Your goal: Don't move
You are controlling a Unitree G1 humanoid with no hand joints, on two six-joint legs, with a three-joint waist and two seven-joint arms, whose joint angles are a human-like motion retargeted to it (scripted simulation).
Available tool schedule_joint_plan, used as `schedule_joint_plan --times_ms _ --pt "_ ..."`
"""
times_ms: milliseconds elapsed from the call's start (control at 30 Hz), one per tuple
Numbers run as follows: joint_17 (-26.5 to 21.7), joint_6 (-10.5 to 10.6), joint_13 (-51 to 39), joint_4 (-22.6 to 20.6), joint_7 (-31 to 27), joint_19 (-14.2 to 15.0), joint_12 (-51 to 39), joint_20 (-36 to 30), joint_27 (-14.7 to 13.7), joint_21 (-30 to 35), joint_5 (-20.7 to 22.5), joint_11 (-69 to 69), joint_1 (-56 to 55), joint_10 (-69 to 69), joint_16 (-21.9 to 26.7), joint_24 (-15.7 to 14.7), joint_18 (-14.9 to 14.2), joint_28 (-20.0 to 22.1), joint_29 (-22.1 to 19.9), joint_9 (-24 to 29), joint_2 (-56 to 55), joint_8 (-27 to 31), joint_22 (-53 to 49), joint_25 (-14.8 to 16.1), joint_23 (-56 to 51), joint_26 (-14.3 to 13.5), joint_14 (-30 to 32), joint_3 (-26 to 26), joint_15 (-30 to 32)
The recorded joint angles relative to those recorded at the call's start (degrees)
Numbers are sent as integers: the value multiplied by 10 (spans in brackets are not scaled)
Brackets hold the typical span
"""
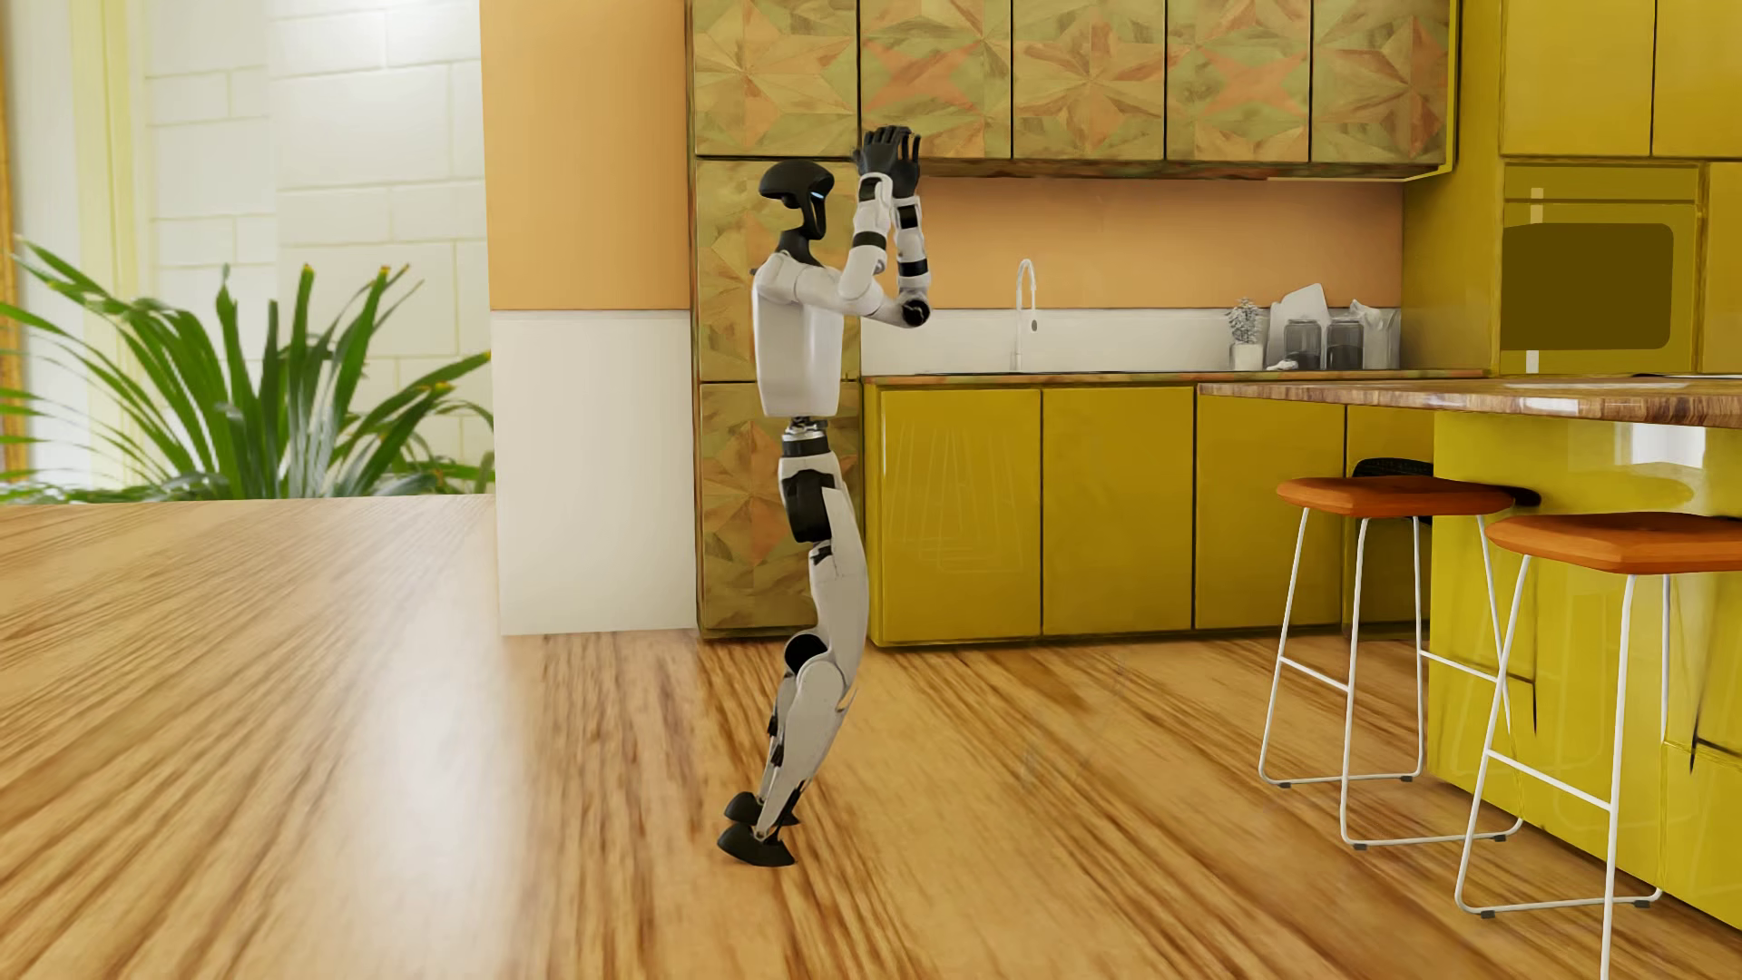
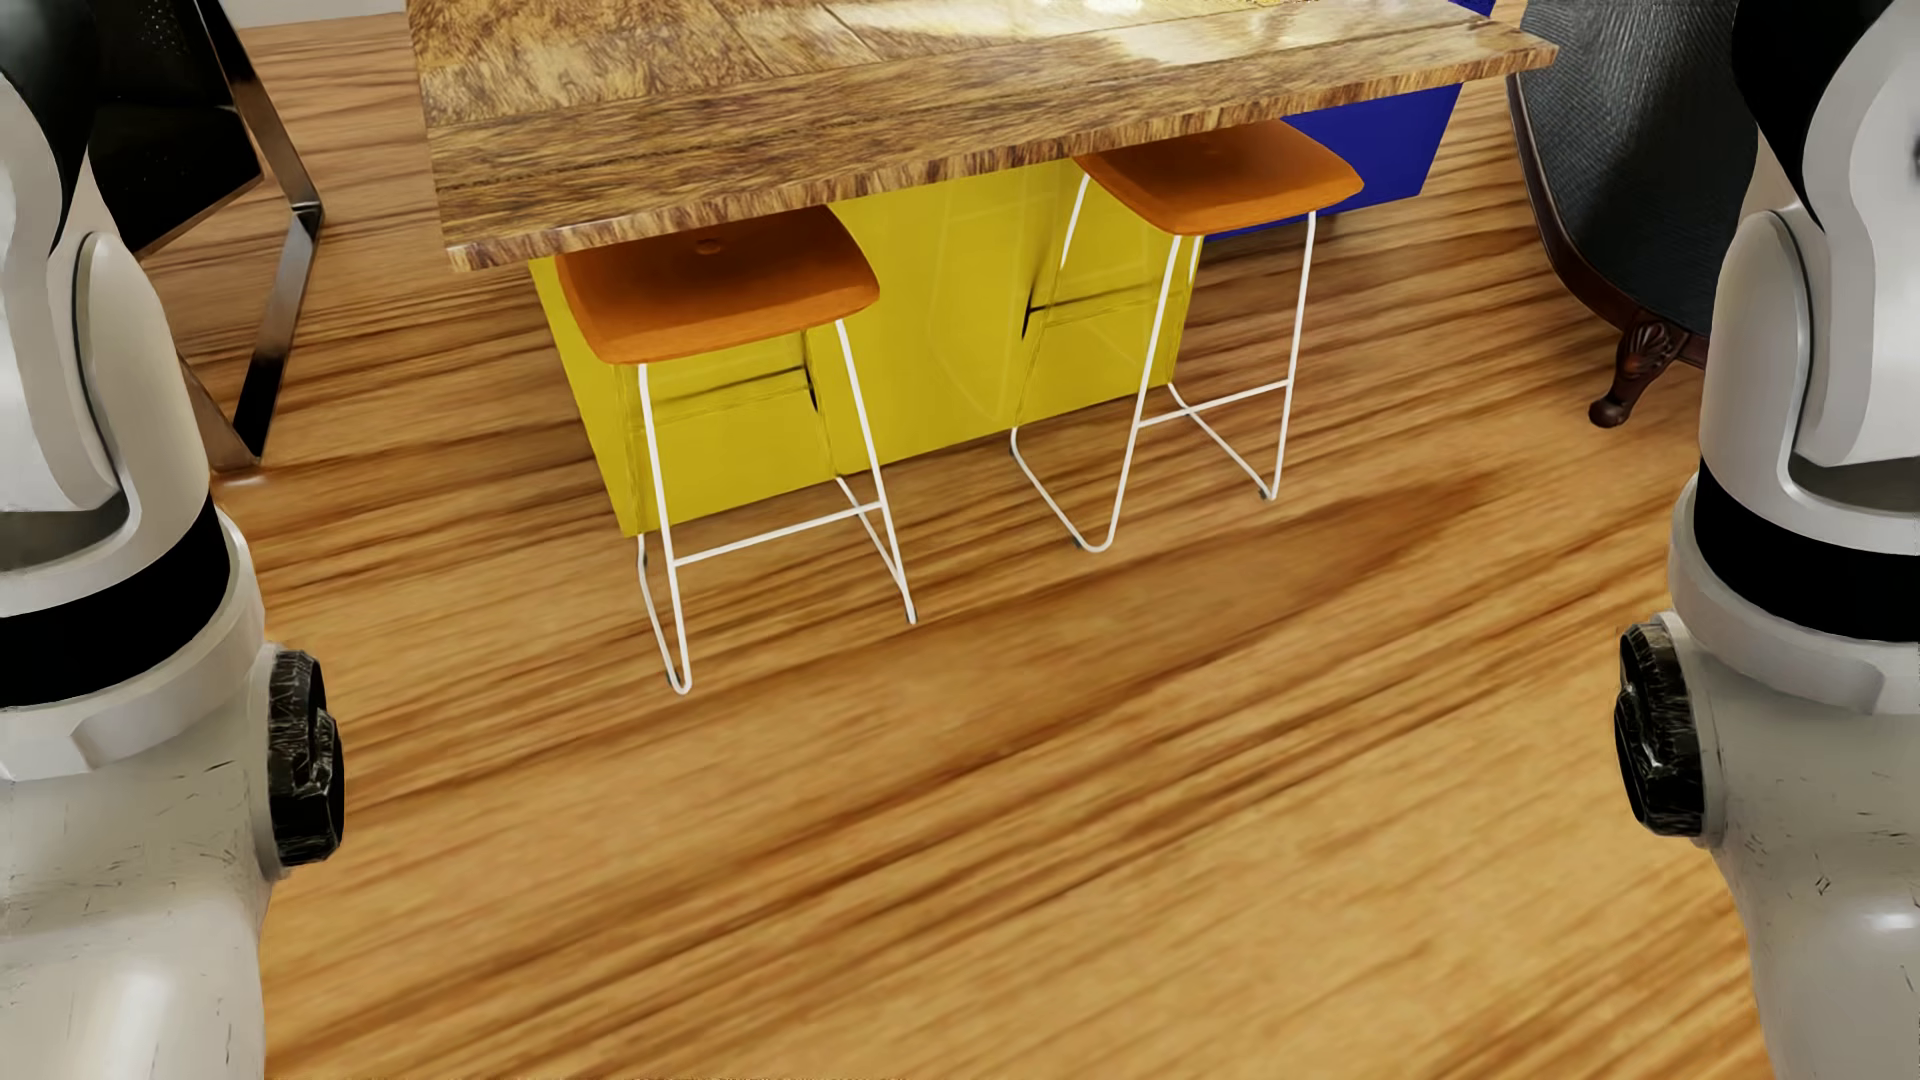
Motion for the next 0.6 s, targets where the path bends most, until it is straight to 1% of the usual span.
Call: schedule_joint_plan --times_ms 33,100,133,167,200,233,267,300,333,367,433,467,533,600 --pt "-8 0 28 0 0 0 20 3 0 -2 1 -1 -4 1 2 0 0 0 0 -2 -3 0 -6 0 -12 0 2 2 7" --pt "-29 0 140 2 0 0 115 -11 0 4 2 -4 -11 0 7 0 0 0 0 -10 -8 0 -30 0 -57 0 9 4 17" --pt "-39 -2 225 3 0 0 190 -33 0 14 3 -6 -12 -5 10 0 0 0 0 -13 -9 0 -47 0 -81 0 17 4 23" --pt "-43 -7 324 4 0 0 281 -68 0 38 4 -8 -11 -14 14 0 0 0 0 -17 -10 0 -59 0 -96 0 28 3 27" --pt "-42 -12 428 6 0 0 376 -115 0 76 6 -9 -12 -23 10 0 0 0 0 -19 -12 0 -57 0 -94 0 43 4 29" --pt "-36 -17 535 8 0 0 470 -161 0 114 8 -10 -13 -31 0 0 0 0 0 -21 -17 0 -30 0 -70 0 60 7 34" --pt "-22 -21 632 10 0 0 561 -191 0 143 11 -9 -16 -37 -16 0 0 0 0 -23 -26 0 18 0 -21 0 77 11 41" --pt "-2 -26 710 12 0 0 641 -216 0 169 13 -8 -20 -41 -37 0 0 0 0 -24 -34 0 85 0 50 0 92 14 49" --pt "22 -31 770 15 0 0 701 -232 0 183 15 -6 -22 -44 -56 0 0 0 0 -23 -41 0 164 0 129 0 107 16 56" --pt "41 -37 809 18 0 0 747 -235 0 201 18 -2 -24 -48 -74 0 0 0 0 -22 -49 0 245 0 214 0 121 17 61" --pt "62 -39 845 24 0 0 791 -254 0 230 23 8 -28 -57 -100 0 0 0 0 -12 -68 0 401 0 358 0 158 23 79" --pt "67 -39 847 27 0 0 797 -270 0 247 25 15 -33 -60 -105 0 0 0 0 -9 -81 0 470 0 423 0 176 25 86" --pt "69 -38 835 32 0 0 789 -328 0 290 23 30 -45 -63 -106 0 0 0 0 -5 -105 0 589 0 533 0 198 26 88" --pt "68 -35 818 35 0 0 774 -388 0 326 22 45 -49 -66 -105 0 0 0 0 1 -117 0 680 0 616 0 211 26 65"
